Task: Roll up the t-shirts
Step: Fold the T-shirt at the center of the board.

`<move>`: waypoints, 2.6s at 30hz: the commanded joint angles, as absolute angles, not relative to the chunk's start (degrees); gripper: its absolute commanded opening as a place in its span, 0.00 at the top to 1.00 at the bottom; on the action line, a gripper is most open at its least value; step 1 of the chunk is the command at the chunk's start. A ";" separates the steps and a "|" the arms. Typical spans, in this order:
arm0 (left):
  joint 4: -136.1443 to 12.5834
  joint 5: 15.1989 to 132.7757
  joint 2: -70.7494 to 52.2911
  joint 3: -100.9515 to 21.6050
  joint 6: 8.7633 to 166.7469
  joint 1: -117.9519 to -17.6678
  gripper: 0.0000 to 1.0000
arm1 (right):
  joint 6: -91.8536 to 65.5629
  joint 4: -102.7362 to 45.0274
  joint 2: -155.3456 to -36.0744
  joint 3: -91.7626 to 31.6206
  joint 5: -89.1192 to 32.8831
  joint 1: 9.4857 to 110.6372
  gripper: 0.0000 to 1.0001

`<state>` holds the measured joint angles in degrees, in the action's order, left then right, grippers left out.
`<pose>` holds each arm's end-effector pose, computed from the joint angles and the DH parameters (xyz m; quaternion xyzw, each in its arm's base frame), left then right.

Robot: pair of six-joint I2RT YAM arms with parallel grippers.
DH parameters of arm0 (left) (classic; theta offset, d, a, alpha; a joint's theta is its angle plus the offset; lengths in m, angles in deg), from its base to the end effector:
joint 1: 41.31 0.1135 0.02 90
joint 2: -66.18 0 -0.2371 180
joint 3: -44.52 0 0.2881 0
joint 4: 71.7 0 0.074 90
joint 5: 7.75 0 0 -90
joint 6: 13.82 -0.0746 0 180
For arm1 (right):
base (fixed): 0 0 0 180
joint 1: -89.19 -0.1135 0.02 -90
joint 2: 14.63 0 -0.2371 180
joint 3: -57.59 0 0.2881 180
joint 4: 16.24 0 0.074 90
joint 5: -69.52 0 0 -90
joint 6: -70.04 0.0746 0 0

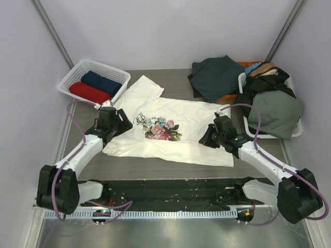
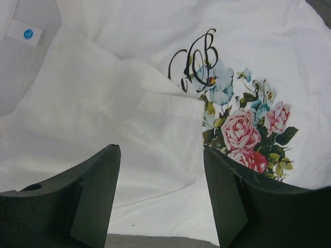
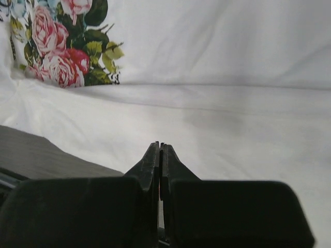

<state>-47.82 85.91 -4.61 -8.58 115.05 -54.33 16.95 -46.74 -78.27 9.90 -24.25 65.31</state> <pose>0.3202 -0.0691 0.1514 -0.2167 0.8855 -0.1532 0.3814 0.2669 0.1235 0.1392 0.0932 0.9235 0.2139 0.3043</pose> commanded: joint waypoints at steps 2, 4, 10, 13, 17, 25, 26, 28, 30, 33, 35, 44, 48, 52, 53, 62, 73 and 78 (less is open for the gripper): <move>-40.01 86.64 3.33 -5.83 117.04 -54.58 0.34 | 23.45 -45.21 -76.68 14.01 -24.01 58.26 0.99; -38.07 86.47 4.65 -5.74 117.31 -54.58 0.49 | 25.12 -46.10 -77.55 14.45 -21.46 56.76 0.99; -35.24 85.51 5.36 -5.91 117.66 -54.58 1.00 | 25.13 -45.66 -79.67 14.37 -20.74 55.26 0.99; -34.63 83.22 2.20 -6.44 117.83 -54.67 1.00 | 24.43 -47.50 -80.63 13.05 -16.71 55.09 0.99; -33.92 84.18 -4.74 -7.23 118.01 -55.37 1.00 | 23.90 -49.35 -82.21 11.81 -12.40 55.09 0.99; -35.07 85.94 -15.02 -7.14 118.62 -55.99 1.00 | 26.44 -52.07 -88.71 11.20 -8.88 54.82 0.99; -34.11 86.11 -15.64 -7.40 118.71 -55.90 1.00 | 27.06 -53.30 -89.50 11.20 -8.61 54.74 0.99; -33.49 86.03 -16.52 -7.32 118.98 -55.90 1.00 | 29.24 -55.32 -90.13 10.94 -6.87 54.30 0.99; -31.73 86.81 -16.44 -6.79 119.94 -55.99 1.00 | 31.27 -59.09 -90.74 10.67 -5.46 54.03 0.99; -29.01 88.31 -15.56 -5.74 121.17 -56.34 1.00 | 32.86 -63.67 -92.06 9.70 -5.35 53.33 0.99; -27.25 89.80 -14.25 -5.13 122.23 -56.43 1.00 | 34.43 -64.99 -91.89 10.32 -5.88 52.37 0.99; -24.43 90.86 -4.59 0.50 127.67 -57.48 1.00 | 37.78 -68.59 -83.46 13.13 -6.33 49.02 0.99; -24.43 91.74 0.95 0.16 126.38 -58.18 1.00 | 36.38 -69.30 -81.25 10.16 -4.31 49.02 0.99; -23.48 92.35 2.98 -5.46 122.85 -58.54 0.73 | 31.47 -71.32 -82.48 1.64 0.69 49.37 0.99; -23.29 92.70 3.33 -6.86 122.41 -58.54 0.69 | 29.11 -71.59 -83.18 -0.30 1.40 49.63 0.99; -33.29 90.26 -1.83 -20.23 114.68 -58.54 0.36 | 17.05 -66.85 -83.88 -10.07 -2.00 65.17 0.97; -47.46 90.52 -28.37 -40.08 106.44 -58.54 0.01 | 7.29 -47.95 -88.55 -9.81 2.11 71.43 0.91; -40.98 90.23 -48.37 -60.71 100.97 -58.45 0.08 | 6.58 -44.88 -87.58 -9.28 -2.01 71.61 0.87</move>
